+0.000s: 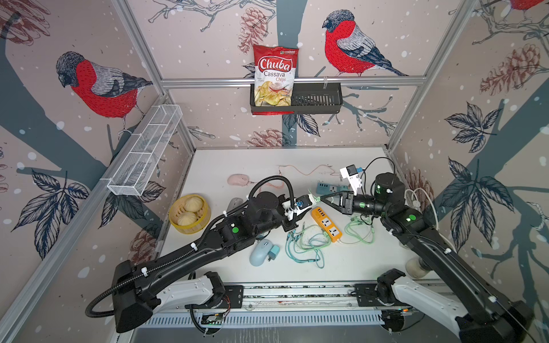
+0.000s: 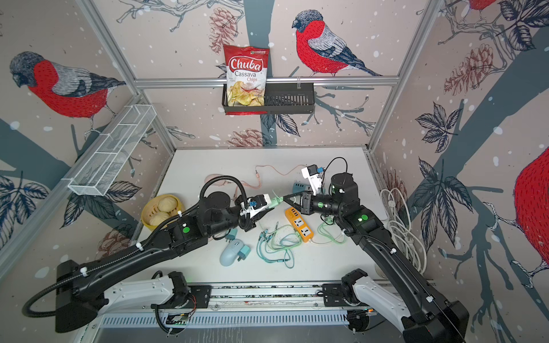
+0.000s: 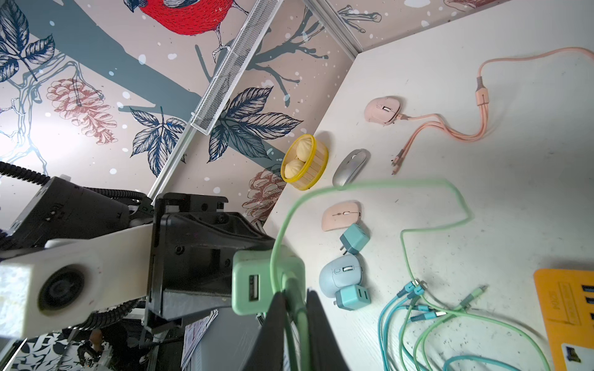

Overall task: Unplug the wireless mouse
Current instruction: Remove the power cord from the plug.

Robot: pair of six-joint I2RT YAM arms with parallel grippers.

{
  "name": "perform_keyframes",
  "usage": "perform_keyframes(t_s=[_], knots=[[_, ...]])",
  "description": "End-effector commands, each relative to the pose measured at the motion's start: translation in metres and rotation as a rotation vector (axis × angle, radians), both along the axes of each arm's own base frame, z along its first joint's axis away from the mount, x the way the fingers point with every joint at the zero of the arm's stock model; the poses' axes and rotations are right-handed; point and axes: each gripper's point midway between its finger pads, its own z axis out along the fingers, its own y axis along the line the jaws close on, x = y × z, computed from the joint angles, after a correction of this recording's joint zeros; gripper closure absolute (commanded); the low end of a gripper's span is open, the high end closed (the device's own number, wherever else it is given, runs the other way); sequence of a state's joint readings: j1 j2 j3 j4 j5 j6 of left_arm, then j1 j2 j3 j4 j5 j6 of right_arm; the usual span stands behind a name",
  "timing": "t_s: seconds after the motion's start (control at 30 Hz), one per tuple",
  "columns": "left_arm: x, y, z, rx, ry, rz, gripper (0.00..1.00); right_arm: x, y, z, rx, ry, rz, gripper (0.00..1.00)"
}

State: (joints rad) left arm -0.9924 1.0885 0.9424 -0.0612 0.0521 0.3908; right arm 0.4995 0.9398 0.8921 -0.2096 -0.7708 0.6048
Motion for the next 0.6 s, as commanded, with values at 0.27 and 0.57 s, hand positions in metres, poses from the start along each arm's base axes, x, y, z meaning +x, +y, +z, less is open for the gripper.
perform_keyframes(t_s=[0.27,0.57], knots=[[-0.003,-0.004,0.009,-0.024,-0.021,-0.029,1.0,0.007,-0.01,0.014,-0.018,-0.076,-0.053,1.0],[-0.004,-0.001,-0.004,0.024,-0.003,-0.028,1.0,0.039,-0.06,0.022,-0.066,-0.09,-0.243,1.0]])
